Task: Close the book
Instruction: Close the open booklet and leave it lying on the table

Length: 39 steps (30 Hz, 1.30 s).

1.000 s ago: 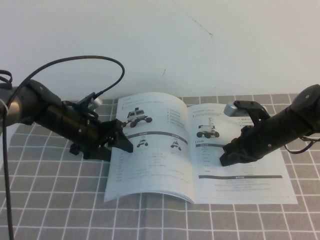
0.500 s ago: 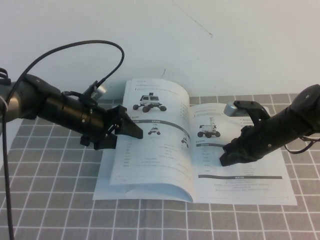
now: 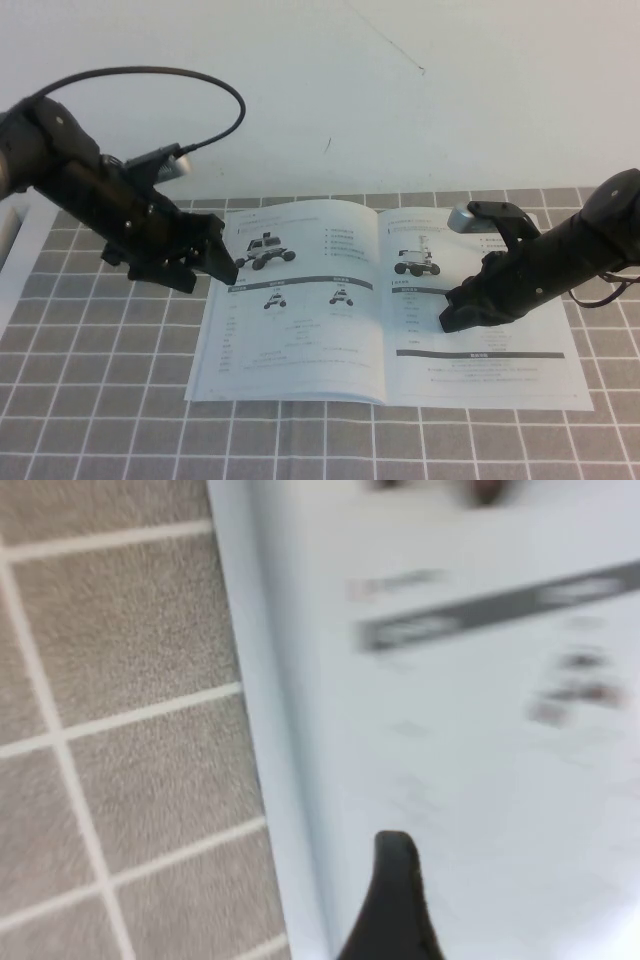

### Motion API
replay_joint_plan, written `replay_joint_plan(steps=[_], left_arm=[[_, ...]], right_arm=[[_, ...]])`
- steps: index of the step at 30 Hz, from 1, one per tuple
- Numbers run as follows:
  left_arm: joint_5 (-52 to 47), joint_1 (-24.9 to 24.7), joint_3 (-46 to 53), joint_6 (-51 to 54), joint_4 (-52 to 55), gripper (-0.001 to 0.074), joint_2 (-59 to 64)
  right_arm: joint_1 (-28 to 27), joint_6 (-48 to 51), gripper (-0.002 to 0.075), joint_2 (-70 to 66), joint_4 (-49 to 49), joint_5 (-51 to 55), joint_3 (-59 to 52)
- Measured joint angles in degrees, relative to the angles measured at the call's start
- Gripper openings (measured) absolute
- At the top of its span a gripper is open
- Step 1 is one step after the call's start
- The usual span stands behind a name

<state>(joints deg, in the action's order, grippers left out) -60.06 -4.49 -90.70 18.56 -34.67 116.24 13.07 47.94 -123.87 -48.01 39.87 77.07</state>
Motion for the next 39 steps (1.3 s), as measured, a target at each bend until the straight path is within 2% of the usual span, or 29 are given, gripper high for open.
replay_joint_plan(steps=[6, 12, 14, 20, 23, 29, 39], left_arm=[[0.48, 0.0, 3.44, 0.35, 0.48, 0.0454, -8.72], [7.65, 0.0, 15.6, 3.76, -5.53, 0.0372, -18.98], [9.48, 0.0, 21.4, 8.13, -12.61, 0.036, -21.35], [14.12, -0.11, 40.3, 28.85, -45.74, 0.0353, -24.72], [17.4, -0.11, 48.82, 37.9, -57.71, 0.0337, -25.56], [23.95, -0.11, 57.92, 40.62, -62.26, 0.0262, -25.92], [25.83, 0.89, 57.08, 44.94, -62.67, 0.0236, -25.96]], right_arm=[[0.0, 0.0, -0.0003, 0.0, -0.1, 0.0, 0.0], [0.0, 0.0, -0.0003, 0.0, -0.1, 0.0, 0.0], [0.0, 0.0, -0.0003, 0.0, -0.1, 0.0, 0.0], [0.0, 0.0, -0.0003, 0.0, -0.21, 0.0, 0.0], [0.0, 0.0, -0.0003, 0.0, -0.21, 0.0, 0.0], [0.0, 0.0, -0.0003, 0.0, -0.32, -0.1, 0.0], [0.0, 0.0, -0.0003, 0.0, -0.9, -0.2, 0.0]])
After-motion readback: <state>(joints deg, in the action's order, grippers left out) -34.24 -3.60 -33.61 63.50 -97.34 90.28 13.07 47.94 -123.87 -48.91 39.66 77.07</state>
